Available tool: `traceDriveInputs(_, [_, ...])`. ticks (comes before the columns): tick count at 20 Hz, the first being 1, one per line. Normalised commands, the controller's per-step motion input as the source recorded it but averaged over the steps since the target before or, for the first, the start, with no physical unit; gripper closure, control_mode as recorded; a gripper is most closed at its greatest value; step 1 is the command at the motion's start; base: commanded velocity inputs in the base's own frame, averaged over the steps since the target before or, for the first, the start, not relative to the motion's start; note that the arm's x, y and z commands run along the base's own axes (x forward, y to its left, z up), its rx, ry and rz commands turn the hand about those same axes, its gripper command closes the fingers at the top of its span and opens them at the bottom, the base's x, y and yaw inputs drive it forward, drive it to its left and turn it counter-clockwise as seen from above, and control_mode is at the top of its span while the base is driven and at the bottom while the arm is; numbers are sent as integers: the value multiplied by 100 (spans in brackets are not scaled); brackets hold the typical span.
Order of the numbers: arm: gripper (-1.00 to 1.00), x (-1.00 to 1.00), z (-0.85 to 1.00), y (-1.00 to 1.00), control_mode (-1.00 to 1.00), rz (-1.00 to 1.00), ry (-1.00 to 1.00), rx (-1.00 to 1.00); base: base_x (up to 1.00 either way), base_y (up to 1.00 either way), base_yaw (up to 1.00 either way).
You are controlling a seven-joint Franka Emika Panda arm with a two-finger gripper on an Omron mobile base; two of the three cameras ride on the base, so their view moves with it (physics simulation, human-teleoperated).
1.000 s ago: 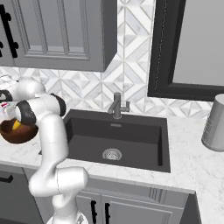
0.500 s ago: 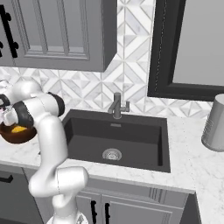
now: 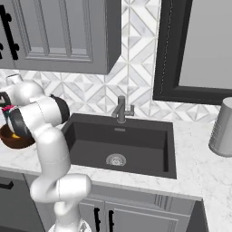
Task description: Pick the corn from the sink and place it in the bowl. Then pick the bowl and place it in the microwave. Then close the microwave door and press the start button.
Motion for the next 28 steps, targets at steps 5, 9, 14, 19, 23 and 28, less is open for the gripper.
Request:
traceDriveInputs(5, [-100,12,-45,0,-100,-42,-1,10,0,0,0])
traceDriveInputs(9, [-100,20,-31,18,-100,-51,0,3,0,0,0])
traceDriveInputs(14, [-100,16,-33,8,-100,-45,3,0,0,0,0])
traceDriveInputs(19, [100,2,-34,0,-100,-25,1,3,0,0,0])
traceDriveInputs(23, [100,0,-18,0,-100,-7,6,8,0,0,0])
traceDriveInputs(28, [100,-7,-18,-1,-100,-3,0,3,0,0,0])
